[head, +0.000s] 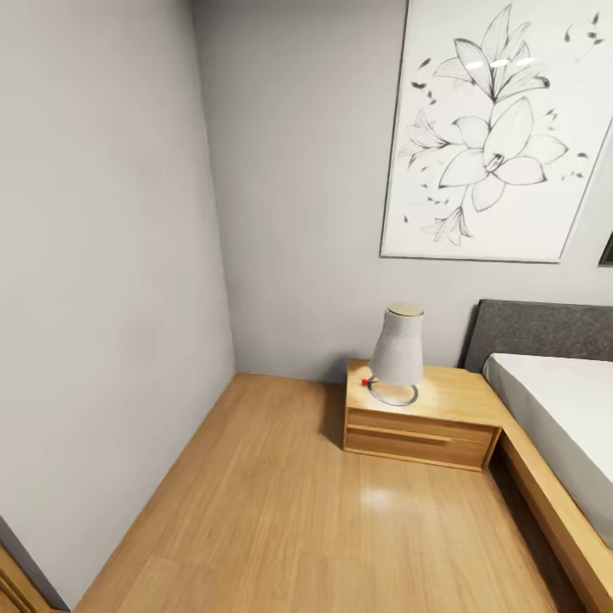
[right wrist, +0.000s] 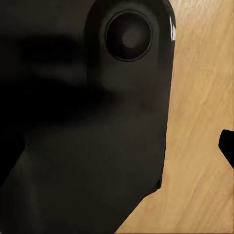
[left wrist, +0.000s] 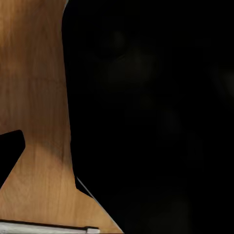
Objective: In the bedroom, organize the workspace by keeping the computer under the desk, ensuring the monitor is on the desk, placing the keyboard on the desk next to the monitor, placing the mouse on the desk next to the keyboard, moving the folder from the swivel chair onto the desk next to the mouse, stacking the notebook on top of the folder with the pen on top of the notebook, and positioning the swivel chair next to the desk.
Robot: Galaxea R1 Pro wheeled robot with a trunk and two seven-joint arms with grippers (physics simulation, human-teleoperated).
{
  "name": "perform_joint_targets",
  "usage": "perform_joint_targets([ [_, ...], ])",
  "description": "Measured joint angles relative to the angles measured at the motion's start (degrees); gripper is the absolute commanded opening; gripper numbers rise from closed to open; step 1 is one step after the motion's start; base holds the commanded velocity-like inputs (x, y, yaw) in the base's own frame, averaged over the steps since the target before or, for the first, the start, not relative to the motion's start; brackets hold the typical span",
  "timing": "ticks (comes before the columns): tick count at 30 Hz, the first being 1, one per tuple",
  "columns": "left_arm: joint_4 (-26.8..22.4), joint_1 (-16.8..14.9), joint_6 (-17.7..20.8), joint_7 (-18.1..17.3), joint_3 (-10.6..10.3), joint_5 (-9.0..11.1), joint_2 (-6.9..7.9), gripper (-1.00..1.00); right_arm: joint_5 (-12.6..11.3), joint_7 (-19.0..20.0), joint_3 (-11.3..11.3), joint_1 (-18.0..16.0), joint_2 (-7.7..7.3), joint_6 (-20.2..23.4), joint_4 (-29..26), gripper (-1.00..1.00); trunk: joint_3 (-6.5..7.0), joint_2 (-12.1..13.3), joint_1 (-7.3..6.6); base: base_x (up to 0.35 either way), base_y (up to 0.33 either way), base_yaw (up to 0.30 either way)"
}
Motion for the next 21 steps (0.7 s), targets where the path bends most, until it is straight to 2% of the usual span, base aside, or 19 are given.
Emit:
perform_joint_targets([
  [3,-0.61,-0.09,-0.22,0.07,-0.06,-0.16,-0.64,1.0,-0.08,-0.1,-0.13,-0.25,0.64,-0.17,-0.18,1.0,0.03,0.01,0.01,0.0,0.0,0.0],
  [6,-0.93,-0.09,-0.22,0.07,-0.05,-0.16,-1.6,1.0,-0.08,-0.1,-0.12,-0.25,1.49,-0.19,-0.17,1.0,0.56,1.2,-0.64,0.0,0.0,0.0],
  [13,-1.34,-0.09,-0.24,0.08,-0.01,-0.16,-2.64,1.0,-0.17,-0.08,-0.12,-0.47,1.63,-1.3,-0.82,1.0,1.82,4.01,-2.18,0.0,0.0,0.0],
  [21,-1.45,-0.09,-0.24,0.08,-0.01,-0.16,-2.8,1.0,-0.23,0.17,-0.12,-0.52,1.8,-3.81,-0.54,1.0,3.26,7.22,-3.94,0.0,0.0,0.0],
])
